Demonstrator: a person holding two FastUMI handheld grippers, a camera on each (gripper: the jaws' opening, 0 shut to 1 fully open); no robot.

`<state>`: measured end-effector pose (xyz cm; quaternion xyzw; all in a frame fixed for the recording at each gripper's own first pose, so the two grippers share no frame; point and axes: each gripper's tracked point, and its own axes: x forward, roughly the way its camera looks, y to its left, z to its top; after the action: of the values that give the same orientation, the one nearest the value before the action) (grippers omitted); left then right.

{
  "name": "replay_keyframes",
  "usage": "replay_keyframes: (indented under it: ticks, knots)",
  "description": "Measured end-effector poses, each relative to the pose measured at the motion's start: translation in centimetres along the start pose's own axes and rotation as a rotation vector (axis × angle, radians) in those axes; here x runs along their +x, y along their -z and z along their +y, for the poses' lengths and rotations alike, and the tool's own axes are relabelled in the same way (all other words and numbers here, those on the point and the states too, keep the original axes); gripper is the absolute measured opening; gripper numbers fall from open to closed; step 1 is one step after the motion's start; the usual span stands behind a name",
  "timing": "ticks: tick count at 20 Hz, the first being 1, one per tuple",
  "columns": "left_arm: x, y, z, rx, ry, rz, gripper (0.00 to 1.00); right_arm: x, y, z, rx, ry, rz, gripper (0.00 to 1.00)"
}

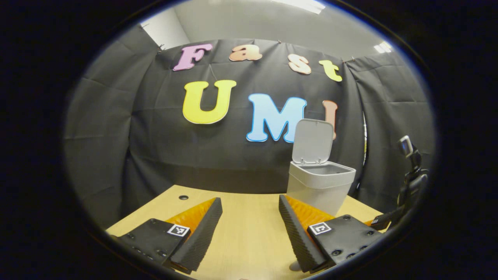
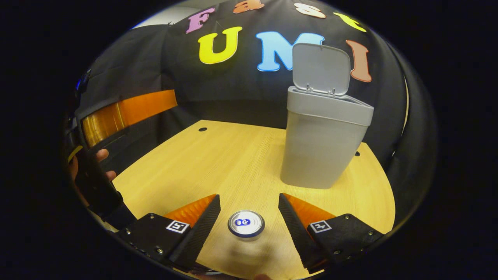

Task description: Press the lid of the desktop garbage bin to open it, pick up the crumpled paper on the desktop and throw it into the bin, then pick up the pop can on the desktop and drop it into the bin, and finally close the garbage bin lid.

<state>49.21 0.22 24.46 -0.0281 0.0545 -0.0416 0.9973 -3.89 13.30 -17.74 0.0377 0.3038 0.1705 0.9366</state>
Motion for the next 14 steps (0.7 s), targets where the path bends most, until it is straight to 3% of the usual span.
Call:
replay_keyframes:
  ticks: [6, 14]
  knots:
    - [-0.3, 0.0, -0.1, 0.009, 0.000, 0.010, 0.96, 2.0, 2.3, 0.6, -0.012, -0.024, 0.103, 0.97]
    - [-0.1, 0.3, -0.1, -0.006, 0.008, 0.029, 0.96, 3.4, 5.3, 0.0, -0.033, 0.005, 0.236, 0.96]
